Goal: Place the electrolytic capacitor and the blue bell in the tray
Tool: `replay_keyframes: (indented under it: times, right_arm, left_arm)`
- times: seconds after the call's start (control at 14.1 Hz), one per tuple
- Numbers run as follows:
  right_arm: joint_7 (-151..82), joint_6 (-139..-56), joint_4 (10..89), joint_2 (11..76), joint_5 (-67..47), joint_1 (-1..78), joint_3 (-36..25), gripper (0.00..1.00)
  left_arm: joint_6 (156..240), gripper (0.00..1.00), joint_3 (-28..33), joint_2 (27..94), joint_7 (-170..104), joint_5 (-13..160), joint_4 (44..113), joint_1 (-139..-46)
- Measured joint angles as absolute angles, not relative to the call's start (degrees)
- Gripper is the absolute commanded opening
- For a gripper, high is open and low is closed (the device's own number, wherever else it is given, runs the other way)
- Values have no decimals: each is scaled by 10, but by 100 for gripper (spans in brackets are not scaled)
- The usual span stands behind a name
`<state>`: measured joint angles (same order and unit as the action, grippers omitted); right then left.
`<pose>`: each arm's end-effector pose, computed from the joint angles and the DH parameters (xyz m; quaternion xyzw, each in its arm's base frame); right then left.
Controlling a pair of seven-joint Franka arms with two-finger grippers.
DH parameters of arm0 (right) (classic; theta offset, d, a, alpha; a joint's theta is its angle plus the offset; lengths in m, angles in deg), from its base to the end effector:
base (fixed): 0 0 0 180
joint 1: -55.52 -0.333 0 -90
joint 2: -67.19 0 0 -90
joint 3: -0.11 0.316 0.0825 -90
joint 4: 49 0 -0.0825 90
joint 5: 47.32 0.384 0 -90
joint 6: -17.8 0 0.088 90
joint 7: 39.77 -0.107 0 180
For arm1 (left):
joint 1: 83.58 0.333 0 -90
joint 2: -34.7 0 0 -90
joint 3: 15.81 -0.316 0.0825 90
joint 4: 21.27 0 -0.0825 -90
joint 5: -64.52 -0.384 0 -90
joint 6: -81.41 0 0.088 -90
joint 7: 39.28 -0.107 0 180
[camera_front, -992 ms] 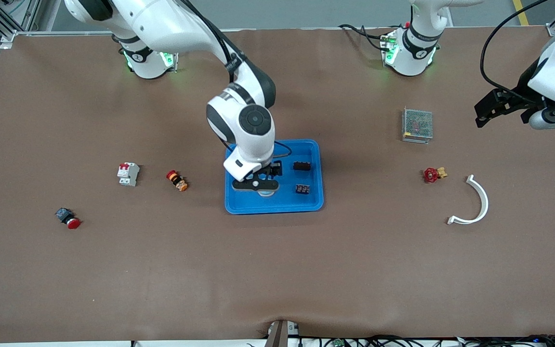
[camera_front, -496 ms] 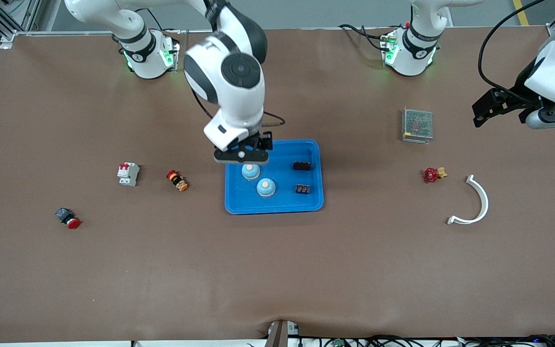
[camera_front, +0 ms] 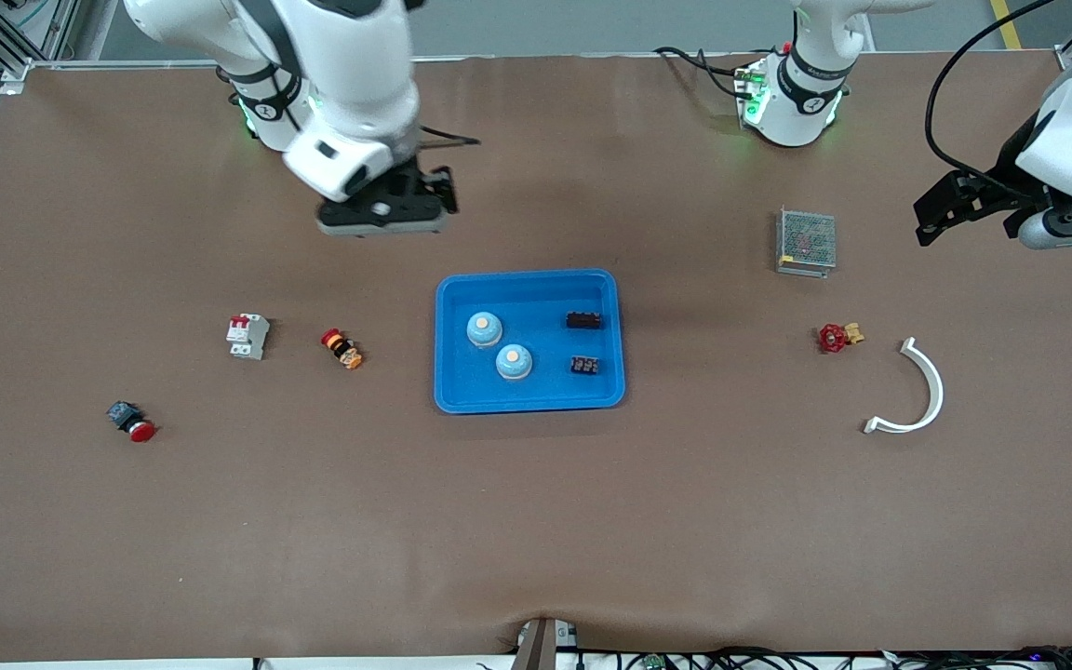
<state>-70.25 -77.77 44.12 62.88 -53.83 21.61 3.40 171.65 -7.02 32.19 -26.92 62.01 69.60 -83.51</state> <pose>0.4709 0.3422 0.5649 0.9963 0.0649 0.0168 0.0541 0.5358 -0.0795 0.6416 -0.9990 -0.0320 -0.0205 0.0219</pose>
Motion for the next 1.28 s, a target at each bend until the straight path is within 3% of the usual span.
replay_keyframes:
  times: [0.43,0.85,1.28]
  right_arm:
    - [-557,-756,514,745,-537,337,22,100]
    - [-435,-780,514,752,-537,396,-73,100]
    - [-416,-830,506,734,-537,408,-109,100]
  left_arm:
    - [1717,100,-72,323,-269,620,697,-833]
    - [1710,100,-71,324,-269,620,701,-834]
    - [1707,100,-71,324,-269,620,702,-834]
